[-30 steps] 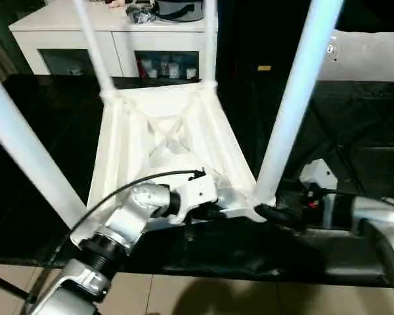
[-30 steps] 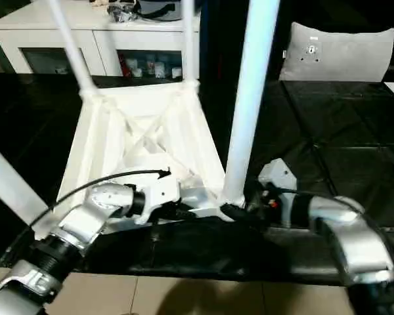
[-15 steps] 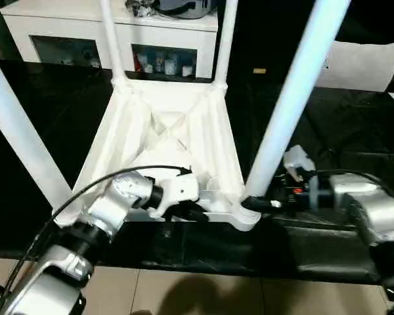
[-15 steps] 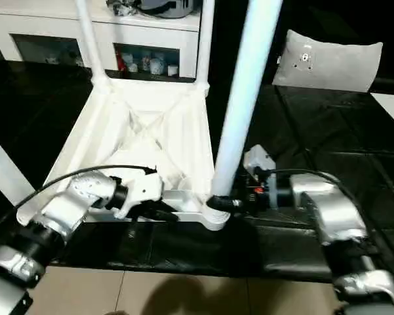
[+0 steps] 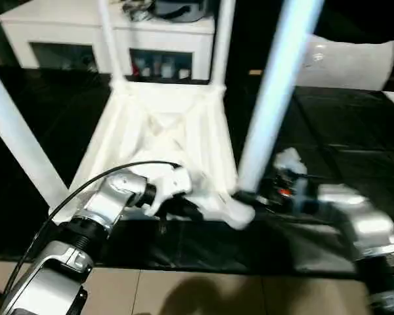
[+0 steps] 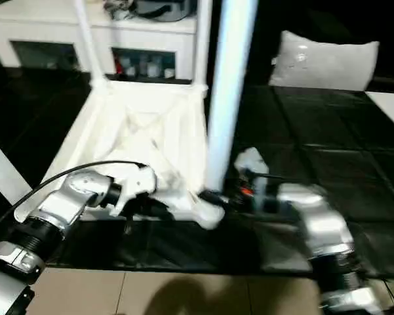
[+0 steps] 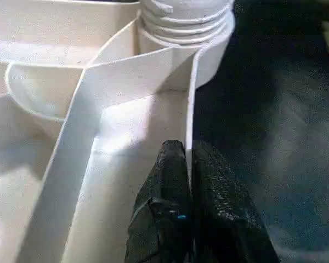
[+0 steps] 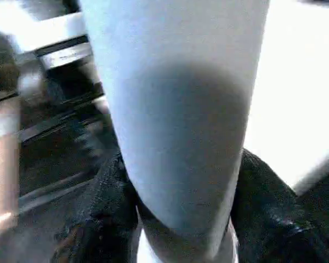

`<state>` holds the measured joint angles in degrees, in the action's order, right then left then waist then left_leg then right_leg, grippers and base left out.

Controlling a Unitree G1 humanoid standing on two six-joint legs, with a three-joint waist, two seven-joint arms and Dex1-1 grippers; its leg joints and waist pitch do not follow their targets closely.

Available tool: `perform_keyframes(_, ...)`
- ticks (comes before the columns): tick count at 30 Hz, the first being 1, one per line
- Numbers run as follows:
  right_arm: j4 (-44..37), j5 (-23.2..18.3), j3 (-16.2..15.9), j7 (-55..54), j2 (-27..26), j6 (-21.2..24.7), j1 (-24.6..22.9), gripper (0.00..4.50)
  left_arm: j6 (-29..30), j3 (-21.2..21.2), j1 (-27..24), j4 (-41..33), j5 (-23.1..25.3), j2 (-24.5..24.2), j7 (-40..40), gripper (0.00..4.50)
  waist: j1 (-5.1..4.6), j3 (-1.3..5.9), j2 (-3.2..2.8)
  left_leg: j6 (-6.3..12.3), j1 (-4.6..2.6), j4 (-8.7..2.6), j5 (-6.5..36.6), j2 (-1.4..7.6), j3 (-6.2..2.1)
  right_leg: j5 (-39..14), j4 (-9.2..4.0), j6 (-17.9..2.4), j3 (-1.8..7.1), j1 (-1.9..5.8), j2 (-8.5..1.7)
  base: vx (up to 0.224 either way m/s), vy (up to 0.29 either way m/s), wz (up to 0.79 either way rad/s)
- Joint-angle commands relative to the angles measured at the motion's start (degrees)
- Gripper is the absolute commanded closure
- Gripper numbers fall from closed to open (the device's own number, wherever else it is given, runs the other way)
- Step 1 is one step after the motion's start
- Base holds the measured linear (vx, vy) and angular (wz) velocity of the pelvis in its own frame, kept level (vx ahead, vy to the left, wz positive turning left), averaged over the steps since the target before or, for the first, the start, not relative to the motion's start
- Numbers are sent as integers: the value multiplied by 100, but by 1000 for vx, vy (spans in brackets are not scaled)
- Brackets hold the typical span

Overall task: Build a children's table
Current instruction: Rotate leg to tighten

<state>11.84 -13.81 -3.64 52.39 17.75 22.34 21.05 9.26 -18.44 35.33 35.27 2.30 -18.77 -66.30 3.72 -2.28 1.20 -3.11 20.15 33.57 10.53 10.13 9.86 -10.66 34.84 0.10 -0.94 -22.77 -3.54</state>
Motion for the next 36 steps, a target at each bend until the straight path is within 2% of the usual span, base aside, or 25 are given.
perform_keyframes(1,62,301,-379,-920,-513,540,-7,255,414,198,34,6,-86,459,946,450,-19,176,12,-306,-46,-482,2436,204,-197,-3961,-671,-430,106,89,-456,0,0,0)
perform_keyframes(2,42,429,-205,-1866,-1021,884,-20,257,668,322,19,-106,-31,716,1537,450,-74,163,9,-354,-32,-491,2528,185,-223,-4212,-705,-291,82,69,-450,0,0,0)
perform_keyframes(4,44,501,-147,-2234,-1217,992,-29,257,744,365,7,-159,-11,814,1753,450,-130,186,-12,-350,-32,-502,2655,172,-275,-4325,-752,-179,18,91,-477,0,0,0)
perform_keyframes(5,120,673,-98,-2787,-1490,1062,-20,257,733,412,3,-218,37,964,2068,450,-110,187,-172,-358,-59,-524,2748,173,-299,-4194,-753,-215,0,98,-481,-17,62,-15)
perform_keyframes(7,289,968,-281,-3151,-1673,697,15,257,668,527,75,-146,26,1217,2464,450,-194,185,-239,-327,-46,-608,3166,211,-327,-3578,-774,-293,-129,165,-461,-12,68,-14)
perform_keyframes(8,374,1068,-326,-3376,-1839,531,41,257,594,555,103,-118,54,1286,2592,450,-192,198,-258,-288,-134,-586,3296,207,-298,-3380,-809,-363,-131,111,-469,-2,74,-2)
perform_keyframes(9,413,1090,-310,-3530,-1966,497,61,257,552,561,112,-111,78,1300,2639,450,-200,202,-260,-252,-133,-582,3254,187,-278,-3303,-825,-401,-129,112,-472,-2,74,-2)
perform_keyframes(10,424,1090,-295,-3588,-2015,498,67,202,536,560,113,-111,89,1299,2649,450,-199,205,-236,-164,-74,-608,3057,167,-279,-3250,-806,-419,-136,168,-503,6,54,1)
perform_keyframes(11,405,1024,-208,-3659,-2126,531,88,202,549,525,127,-111,138,1320,2662,450,-190,206,-255,-135,-62,-617,2981,175,-276,-3209,-803,-429,-121,171,-512,0,0,0)
perform_keyframes(12,340,946,-156,-3630,-2199,508,88,189,547,464,132,-127,199,1320,2637,450,-175,210,-345,-134,-83,-620,2957,187,-267,-3036,-795,-486,-90,139,-515,0,0,0)
perform_keyframes(14,122,877,-158,-3481,-2155,488,12,158,577,325,128,-200,298,1284,2521,450,-149,225,-165,-34,-42,-625,2659,206,-219,-2685,-760,-574,-58,169,-520,0,0,0)
perform_keyframes(15,55,858,-150,-3429,-2113,495,-19,158,596,306,123,-233,306,1275,2510,450,-123,227,-206,-22,-45,-625,2575,208,-220,-2626,-734,-602,-44,172,-531,0,0,0)
perform_keyframes(16,-23,812,-151,-3255,-1999,464,-62,150,620,318,114,-266,293,1250,2507,450,-106,216,-181,4,-40,-626,2478,211,-200,-2607,-736,-630,-32,167,-533,0,0,0)
perform_keyframes(18,-75,784,-176,-2904,-1746,345,-128,130,557,302,34,-313,266,1122,2365,450,-66,239,-221,36,-46,-613,2288,219,-184,-2384,-708,-676,-18,193,-539,0,0,0)
perform_keyframes(19,-84,800,-204,-2757,-1614,264,-158,118,515,282,-17,-330,271,1058,2298,450,-60,239,-207,55,-39,-613,2233,223,-175,-2282,-706,-697,-20,201,-532,0,0,0)
perform_keyframes(20,-91,816,-211,-2642,-1480,236,-159,108,480,247,-28,-324,301,1012,2250,450,-56,236,-146,130,11,-614,2035,232,-162,-2176,-670,-725,-24,246,-536,0,0,0)
perform_keyframes(22,-111,719,-130,-2278,-1183,179,-142,108,346,232,-61,-330,286,909,2074,450,-30,247,-171,165,-12,-596,1917,224,-140,-2289,-695,-712,-24,233,-544,0,0,0)
perform_keyframes(24,-80,568,9,-1633,-696,22,-130,99,93,211,-128,-323,255,754,1814,450,-6,261,-112,242,-11,-572,1725,238,-109,-2203,-684,-746,-18,243,-547,0,0,0)
perform_keyframes(25,-53,497,70,-1328,-485,-75,-116,91,26,193,-145,-300,258,686,1733,450,2,263,-121,272,-11,-566,1699,247,-109,-2208,-679,-765,-18,245,-552,0,0,0)
perform_keyframes(27,-19,402,132,-850,-169,-229,-91,70,-52,178,-167,-264,222,604,1598,450,23,287,-130,343,13,-526,1427,241,-78,-1953,-650,-855,-17,255,-537,0,0,0)
perform_keyframes(29,-25,259,129,-83,345,-323,-89,62,-281,101,-268,-278,188,415,1278,450,42,319,-98,420,64,-474,1132,226,-66,-1579,-596,-940,-33,296,-520,0,0,0)
perform_keyframes(31,28,236,70,271,541,-426,-81,46,-401,70,-314,-306,138,349,1084,450,55,337,-137,565,102,-423,820,216,-50,-1059,-524,-1083,-33,300,-513,0,0,0)
perform_keyframes(32,148,264,-5,601,722,-597,-44,35,-447,77,-341,-350,63,306,915,450,50,341,-128,647,105,-400,749,217,-35,-877,-505,-1207,-60,300,-506,0,0,0)
perform_keyframes(33,237,297,-23,687,777,-681,-9,35,-478,78,-331,-338,52,297,881,450,44,339,-98,660,104,-397,745,218,-32,-886,-503,-1231,-65,303,-501,0,0,0)
perform_keyframes(36,716,329,-110,1178,970,-1084,174,35,-636,-35,-325,-353,17,142,460,450,58,329,-129,630,75,-405,813,242,-31,-1149,-519,-1319,-83,279,-496,0,0,0)
